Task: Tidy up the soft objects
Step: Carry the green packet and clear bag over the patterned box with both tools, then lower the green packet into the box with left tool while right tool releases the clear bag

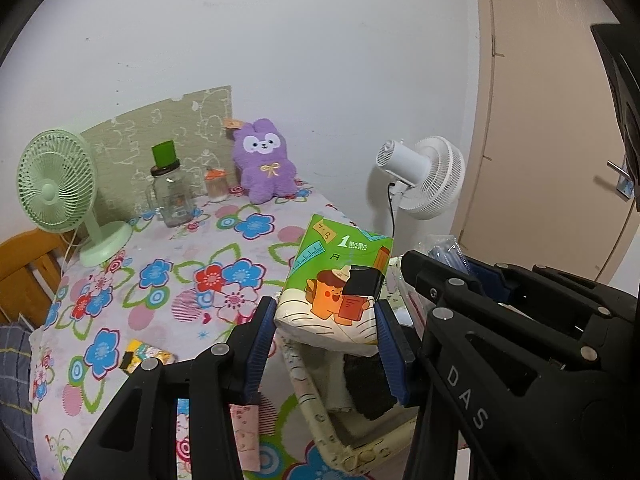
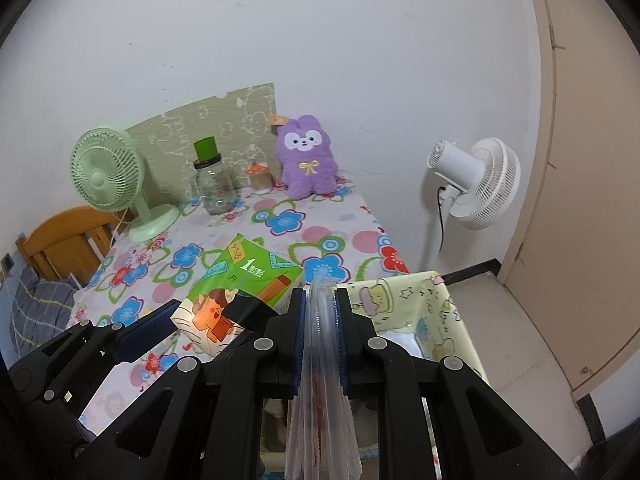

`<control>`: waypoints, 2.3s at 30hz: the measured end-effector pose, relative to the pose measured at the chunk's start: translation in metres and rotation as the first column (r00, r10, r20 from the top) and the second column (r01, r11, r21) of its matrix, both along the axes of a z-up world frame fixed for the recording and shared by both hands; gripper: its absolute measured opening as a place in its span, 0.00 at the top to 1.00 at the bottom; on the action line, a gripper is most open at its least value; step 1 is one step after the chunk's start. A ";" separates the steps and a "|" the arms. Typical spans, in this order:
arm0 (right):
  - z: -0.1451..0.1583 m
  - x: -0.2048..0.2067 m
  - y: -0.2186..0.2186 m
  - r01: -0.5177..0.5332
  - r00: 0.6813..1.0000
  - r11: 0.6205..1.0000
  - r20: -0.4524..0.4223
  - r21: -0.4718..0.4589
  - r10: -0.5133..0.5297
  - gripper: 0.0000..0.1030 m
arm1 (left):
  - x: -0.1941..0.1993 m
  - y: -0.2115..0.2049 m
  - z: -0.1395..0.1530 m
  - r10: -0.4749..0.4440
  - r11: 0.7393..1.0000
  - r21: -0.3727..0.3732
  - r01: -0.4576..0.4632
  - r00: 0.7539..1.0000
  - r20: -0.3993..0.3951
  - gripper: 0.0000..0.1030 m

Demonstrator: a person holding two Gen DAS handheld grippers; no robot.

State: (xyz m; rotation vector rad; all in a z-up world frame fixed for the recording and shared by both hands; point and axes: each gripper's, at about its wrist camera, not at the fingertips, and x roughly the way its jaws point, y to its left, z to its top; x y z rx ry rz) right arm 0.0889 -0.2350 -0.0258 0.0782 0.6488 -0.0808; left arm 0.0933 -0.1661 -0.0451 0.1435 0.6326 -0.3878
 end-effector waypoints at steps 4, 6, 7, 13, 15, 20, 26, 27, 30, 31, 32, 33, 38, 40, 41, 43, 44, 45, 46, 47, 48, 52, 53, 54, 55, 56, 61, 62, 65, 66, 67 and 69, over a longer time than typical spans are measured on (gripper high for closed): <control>-0.004 0.001 -0.009 0.017 1.000 1.000 -0.011 -0.001 -0.017 0.84 | 0.003 -0.009 -0.005 -0.013 1.000 0.000 0.013 1.000 -0.013 0.51; -0.006 0.002 -0.013 0.024 1.000 1.000 -0.017 -0.001 -0.024 0.84 | 0.005 -0.013 -0.007 -0.018 1.000 0.001 0.018 1.000 -0.018 0.51; -0.007 0.002 -0.015 0.027 0.999 1.000 -0.019 0.000 -0.027 0.84 | 0.006 -0.014 -0.008 -0.021 1.000 0.002 0.021 1.000 -0.021 0.51; -0.015 0.004 -0.027 0.054 0.998 0.998 -0.033 0.015 -0.054 0.84 | 0.009 -0.024 -0.019 -0.032 0.999 0.021 0.033 0.998 -0.049 0.50; -0.017 0.005 -0.032 0.065 0.997 0.998 -0.038 0.020 -0.064 0.84 | 0.011 -0.029 -0.023 -0.035 0.999 0.033 0.037 0.998 -0.055 0.49; -0.023 0.009 -0.041 0.079 0.996 0.997 -0.050 0.023 -0.078 0.84 | 0.012 -0.037 -0.031 -0.045 0.998 0.043 0.048 0.997 -0.069 0.47; -0.030 0.010 -0.051 0.093 0.994 0.995 -0.064 0.032 -0.091 0.84 | 0.015 -0.044 -0.037 -0.053 0.996 0.062 0.058 0.995 -0.086 0.28; -0.031 0.010 -0.052 0.094 0.994 0.995 -0.066 0.034 -0.092 0.84 | 0.015 -0.045 -0.037 -0.052 0.996 0.067 0.058 0.995 -0.085 0.27; -0.032 0.011 -0.054 0.097 0.993 0.995 -0.072 0.037 -0.094 0.84 | 0.015 -0.047 -0.038 -0.054 0.995 0.081 0.061 0.995 -0.085 0.22; -0.033 0.011 -0.054 0.097 0.993 0.995 -0.073 0.039 -0.094 0.84 | 0.015 -0.047 -0.038 -0.054 0.994 0.085 0.062 0.995 -0.086 0.20; -0.033 0.012 -0.054 0.097 0.993 0.995 -0.074 0.040 -0.093 0.84 | 0.015 -0.047 -0.038 -0.053 0.994 0.090 0.061 0.995 -0.085 0.19; -0.033 0.012 -0.054 0.096 0.993 0.995 -0.073 0.041 -0.093 0.84 | 0.015 -0.047 -0.037 -0.052 0.993 0.097 0.060 0.995 -0.081 0.18; -0.037 0.018 -0.051 0.085 0.994 0.995 -0.078 0.049 -0.081 0.84 | 0.020 -0.044 -0.036 -0.035 0.993 0.111 0.043 0.997 -0.074 0.15; -0.038 0.021 -0.049 0.080 0.994 0.996 -0.080 0.051 -0.076 0.84 | 0.023 -0.042 -0.036 -0.028 0.993 0.116 0.036 0.997 -0.071 0.15; -0.038 0.022 -0.048 0.078 0.994 0.996 -0.081 0.051 -0.073 0.84 | 0.024 -0.042 -0.036 -0.026 0.993 0.117 0.034 0.997 -0.071 0.14; -0.039 0.025 -0.047 0.076 0.994 0.996 -0.083 0.051 -0.072 0.84 | 0.026 -0.041 -0.037 -0.022 0.992 0.119 0.030 0.997 -0.072 0.14; -0.039 0.025 -0.047 0.075 0.994 0.996 -0.083 0.052 -0.071 0.84 | 0.028 -0.041 -0.037 -0.020 0.992 0.120 0.028 0.997 -0.074 0.14; -0.039 0.026 -0.046 0.074 0.994 0.996 -0.085 0.052 -0.069 0.84 | 0.029 -0.040 -0.037 -0.016 0.992 0.122 0.026 0.997 -0.075 0.13; -0.040 0.028 -0.046 0.074 0.994 0.996 -0.086 0.053 -0.069 0.84 | 0.031 -0.040 -0.038 -0.014 0.992 0.122 0.024 0.997 -0.077 0.13; -0.040 0.030 -0.045 0.073 0.994 0.996 -0.088 0.053 -0.068 0.84 | 0.032 -0.040 -0.038 -0.013 0.992 0.123 0.023 0.997 -0.079 0.12; -0.041 0.031 -0.044 0.071 0.994 0.996 -0.091 0.054 -0.066 0.84 | 0.033 -0.040 -0.039 -0.011 0.992 0.124 0.021 0.997 -0.080 0.12; -0.044 0.037 -0.044 0.073 0.993 0.996 -0.098 0.057 -0.067 0.84 | 0.037 -0.039 -0.041 -0.004 0.991 0.132 0.016 0.996 -0.090 0.11; -0.044 0.038 -0.044 0.072 0.993 0.996 -0.102 0.059 -0.066 0.84 | 0.039 -0.040 -0.042 -0.004 0.991 0.133 0.017 0.995 -0.096 0.10; -0.045 0.039 -0.045 0.074 0.992 0.995 -0.105 0.065 -0.067 0.84 | 0.039 -0.040 -0.042 -0.005 0.991 0.134 0.018 0.995 -0.099 0.10; -0.046 0.038 -0.046 0.076 0.992 0.995 -0.108 0.068 -0.068 0.84 | 0.040 -0.040 -0.043 -0.005 0.991 0.134 0.018 0.995 -0.100 0.10; -0.046 0.039 -0.047 0.076 0.992 0.995 -0.110 0.067 -0.068 0.84 | 0.040 -0.040 -0.043 -0.004 0.991 0.134 0.018 0.995 -0.101 0.10; -0.046 0.036 -0.050 0.069 0.992 0.994 -0.109 0.081 -0.060 0.74 | 0.041 -0.041 -0.043 -0.003 0.991 0.135 0.017 0.995 -0.101 0.07; -0.046 0.036 -0.050 0.067 0.992 0.994 -0.112 0.082 -0.058 0.67 | 0.041 -0.041 -0.043 -0.002 0.991 0.136 0.016 0.995 -0.100 0.06; -0.046 0.031 -0.051 0.069 0.992 0.994 -0.109 0.088 -0.059 0.47 | 0.039 -0.041 -0.042 -0.003 0.990 0.138 0.016 0.995 -0.097 0.05; -0.045 0.029 -0.052 0.073 0.993 0.993 -0.104 0.091 -0.064 0.41 | 0.037 -0.041 -0.042 -0.002 0.990 0.138 0.015 0.995 -0.096 0.05; -0.044 0.028 -0.052 0.076 0.993 0.993 -0.101 0.092 -0.066 0.39 | 0.036 -0.041 -0.042 -0.002 0.990 0.138 0.015 0.995 -0.095 0.04; -0.042 0.023 -0.052 0.085 0.993 0.992 -0.092 0.090 -0.076 0.30 | 0.034 -0.039 -0.041 0.001 0.990 0.138 0.012 0.996 -0.093 0.04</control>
